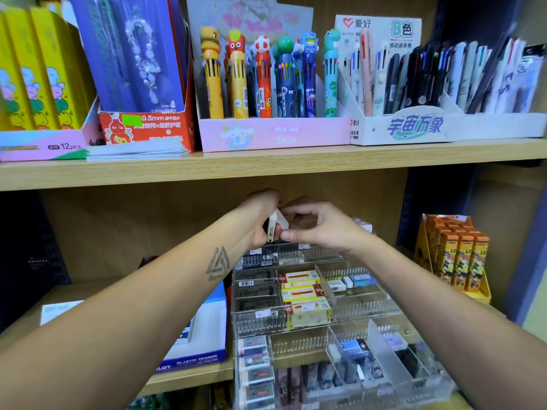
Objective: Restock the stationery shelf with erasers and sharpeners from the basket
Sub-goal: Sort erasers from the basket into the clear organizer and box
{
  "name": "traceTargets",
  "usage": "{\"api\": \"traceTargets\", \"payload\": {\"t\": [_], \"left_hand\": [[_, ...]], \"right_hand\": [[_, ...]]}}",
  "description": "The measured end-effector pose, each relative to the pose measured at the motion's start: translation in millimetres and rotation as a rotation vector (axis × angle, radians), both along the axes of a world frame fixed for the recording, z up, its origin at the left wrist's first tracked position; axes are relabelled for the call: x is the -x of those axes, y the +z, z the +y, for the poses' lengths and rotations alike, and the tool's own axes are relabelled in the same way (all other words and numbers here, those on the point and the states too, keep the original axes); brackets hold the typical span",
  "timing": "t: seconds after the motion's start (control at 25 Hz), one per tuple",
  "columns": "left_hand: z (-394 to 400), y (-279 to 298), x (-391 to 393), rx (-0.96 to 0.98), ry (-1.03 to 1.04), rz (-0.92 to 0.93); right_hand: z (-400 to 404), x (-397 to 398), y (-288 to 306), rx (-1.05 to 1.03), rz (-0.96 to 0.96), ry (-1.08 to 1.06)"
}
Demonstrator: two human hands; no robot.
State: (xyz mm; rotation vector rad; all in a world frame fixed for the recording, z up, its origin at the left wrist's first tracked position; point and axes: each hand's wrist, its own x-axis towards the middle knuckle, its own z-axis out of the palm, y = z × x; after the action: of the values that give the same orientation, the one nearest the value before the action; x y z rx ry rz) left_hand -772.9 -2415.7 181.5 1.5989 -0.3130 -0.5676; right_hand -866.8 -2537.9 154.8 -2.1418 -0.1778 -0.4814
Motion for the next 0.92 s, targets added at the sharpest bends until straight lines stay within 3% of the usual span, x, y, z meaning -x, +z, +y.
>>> {"api": "traceTargets", "payload": {"t": [0.32, 0.44, 0.76, 0.92], "left_hand": [[15.2, 2.9, 11.6, 0.000, -0.142, 0.097], [23.3, 4.0, 6.9, -0.066, -0.165, 0.016], [56.9, 0.4, 8.7, -0.033, -0.227, -0.036], [106.3, -6.3, 11.4, -0.005, -0.156, -0.109]], "right_hand": [[5.6, 1.8, 3.6, -0.019, -0.061, -0.050], [-0.3, 0.2, 8.0, 0.037, -0.086, -0.163], [13.7, 4.9, 3.1, -0.264, 0.059, 0.005], [49.2, -1.0, 7.6, -0.044, 0.061, 0.038]]}}
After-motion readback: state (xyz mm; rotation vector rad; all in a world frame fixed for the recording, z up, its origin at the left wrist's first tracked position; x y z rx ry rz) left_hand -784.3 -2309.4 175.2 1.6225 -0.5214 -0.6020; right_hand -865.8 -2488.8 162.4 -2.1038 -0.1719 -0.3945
